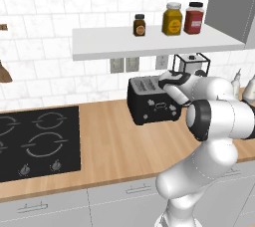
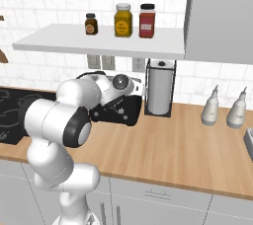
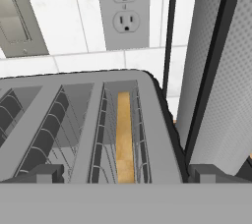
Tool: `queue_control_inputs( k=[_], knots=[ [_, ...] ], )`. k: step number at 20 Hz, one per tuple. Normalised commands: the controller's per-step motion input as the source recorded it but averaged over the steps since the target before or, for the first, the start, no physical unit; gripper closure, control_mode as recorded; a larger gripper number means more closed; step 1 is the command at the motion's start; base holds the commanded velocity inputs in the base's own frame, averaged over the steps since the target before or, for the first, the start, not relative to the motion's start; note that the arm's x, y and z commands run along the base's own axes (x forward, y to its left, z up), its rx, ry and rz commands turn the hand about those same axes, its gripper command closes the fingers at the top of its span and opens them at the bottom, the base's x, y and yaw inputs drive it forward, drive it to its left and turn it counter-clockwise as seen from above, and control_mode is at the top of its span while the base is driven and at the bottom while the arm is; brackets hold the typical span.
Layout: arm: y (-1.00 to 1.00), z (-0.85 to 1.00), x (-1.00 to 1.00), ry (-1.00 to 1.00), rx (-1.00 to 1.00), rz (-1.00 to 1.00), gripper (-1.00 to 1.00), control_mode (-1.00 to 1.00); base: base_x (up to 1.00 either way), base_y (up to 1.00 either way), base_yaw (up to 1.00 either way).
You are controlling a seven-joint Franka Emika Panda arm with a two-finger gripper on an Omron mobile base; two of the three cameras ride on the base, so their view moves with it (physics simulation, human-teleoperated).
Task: Start the toaster. Once the lever pops up, take the bread to the plate on the dining counter.
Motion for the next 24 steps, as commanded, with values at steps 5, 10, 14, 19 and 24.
queue_control_inputs(
  k=[5,10,14,19,24],
  knots=[
    [0.00,0.00,0.00,0.00,0.00,0.00,-1.00,-1.00,0.00,0.00,0.00],
    [0.00,0.00,0.00,0.00,0.00,0.00,-1.00,-1.00,0.00,0.00,0.00],
    [0.00,0.00,0.00,0.00,0.00,0.00,-1.00,-1.00,0.00,0.00,0.00],
    [0.00,0.00,0.00,0.00,0.00,0.00,-1.00,-1.00,0.00,0.00,0.00],
    [0.00,0.00,0.00,0.00,0.00,0.00,-1.00,-1.00,0.00,0.00,0.00]
  ],
)
